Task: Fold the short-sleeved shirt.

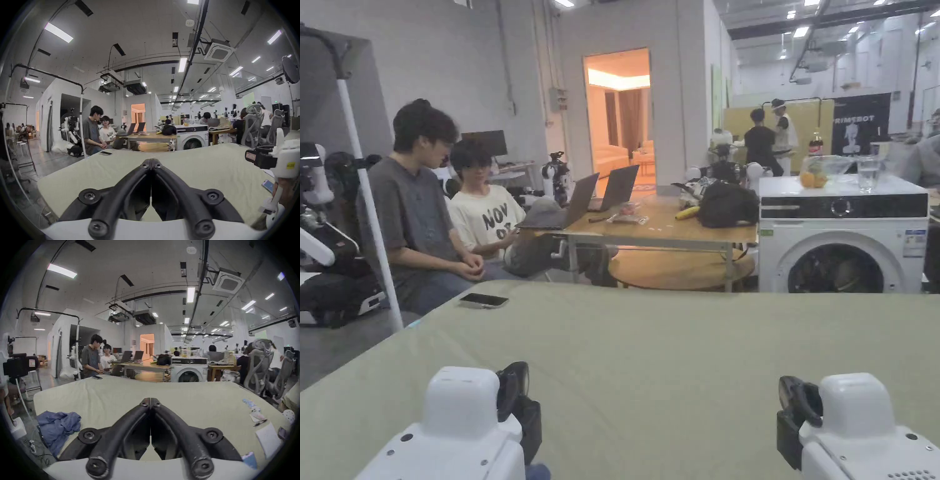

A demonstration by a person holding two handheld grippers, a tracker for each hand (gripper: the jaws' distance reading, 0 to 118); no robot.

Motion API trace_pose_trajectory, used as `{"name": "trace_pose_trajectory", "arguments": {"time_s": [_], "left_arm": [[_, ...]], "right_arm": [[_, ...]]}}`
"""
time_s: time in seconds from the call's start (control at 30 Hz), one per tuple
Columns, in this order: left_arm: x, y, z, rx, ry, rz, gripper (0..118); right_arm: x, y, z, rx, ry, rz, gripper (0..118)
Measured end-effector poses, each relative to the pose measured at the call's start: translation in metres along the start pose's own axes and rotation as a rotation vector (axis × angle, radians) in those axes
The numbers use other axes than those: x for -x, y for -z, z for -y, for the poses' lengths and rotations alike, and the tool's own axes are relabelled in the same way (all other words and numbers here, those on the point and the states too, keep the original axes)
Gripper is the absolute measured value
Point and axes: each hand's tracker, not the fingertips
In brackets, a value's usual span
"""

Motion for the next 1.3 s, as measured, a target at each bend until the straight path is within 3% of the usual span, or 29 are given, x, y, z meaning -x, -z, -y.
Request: {"name": "trace_pose_trajectory", "arguments": {"time_s": [0.2, 0.3, 0.33, 0.37, 0.4, 0.43, 0.47, 0.57, 0.7, 0.77, 0.8, 0.87, 0.9, 0.93, 0.97, 1.03, 1.17, 1.3], "left_arm": [[0.034, -0.016, 0.003, 0.038, -0.023, -0.025, 0], [0.062, -0.011, 0.013, 0.155, -0.07, 0.015, 0], [0.075, -0.004, 0.02, 0.24, -0.082, 0.038, 5], [0.086, 0.003, 0.03, 0.308, -0.083, 0.055, 23], [0.096, 0.007, 0.046, 0.373, -0.079, 0.051, 54], [0.104, 0.015, 0.06, 0.381, -0.066, 0.064, 94], [0.111, 0.024, 0.073, 0.454, -0.086, 0.061, 99], [0.133, 0.056, 0.126, 0.648, -0.151, 0.105, 99], [0.146, 0.092, 0.192, 0.826, -0.17, 0.1, 99], [0.15, 0.1, 0.211, 0.869, -0.244, 0.103, 88], [0.147, 0.096, 0.21, 0.801, -0.24, 0.069, 81], [0.145, 0.095, 0.204, 0.808, -0.234, 0.063, 78], [0.141, 0.093, 0.198, 0.808, -0.187, 0.068, 72], [0.139, 0.091, 0.195, 0.788, -0.169, 0.083, 45], [0.137, 0.091, 0.196, 0.79, -0.155, 0.067, 26], [0.138, 0.092, 0.199, 0.805, -0.179, 0.064, 4], [0.156, 0.081, 0.177, 0.703, -0.405, 0.032, 2], [0.195, 0.082, 0.089, 0.515, -0.501, -0.018, 2]], "right_arm": [[0.026, 0.011, 0.001, 0.014, 0.011, -0.084, 0], [0.025, 0.008, 0.006, 0.041, 0.011, -0.127, 0], [0.024, 0.006, 0.009, 0.049, 0.005, -0.129, 0], [0.022, 0.004, 0.012, 0.06, 0.001, -0.129, 0], [0.019, 0.001, 0.016, 0.073, 0.003, -0.128, 0], [0.015, -0.001, 0.021, 0.089, 0.01, -0.124, 0], [0.012, -0.003, 0.025, 0.105, 0.015, -0.12, 0], [0.0, -0.007, 0.037, 0.166, 0.043, -0.106, 0], [-0.015, -0.014, 0.049, 0.213, 0.003, -0.061, 0], [-0.022, -0.016, 0.053, 0.232, -0.003, -0.038, 0], [-0.027, -0.016, 0.055, 0.242, 0.005, -0.026, 0], [-0.033, -0.016, 0.058, 0.255, 0.03, -0.014, 0], [-0.036, -0.016, 0.06, 0.262, 0.053, -0.014, 0], [-0.037, -0.016, 0.062, 0.266, 0.072, -0.02, 0], [-0.039, -0.015, 0.063, 0.271, 0.084, -0.023, 0], [-0.039, -0.017, 0.066, 0.276, 0.089, -0.024, 0], [-0.041, -0.023, 0.064, 0.273, 0.087, -0.027, 0], [-0.049, -0.028, 0.055, 0.256, 0.087, -0.028, 0]]}}
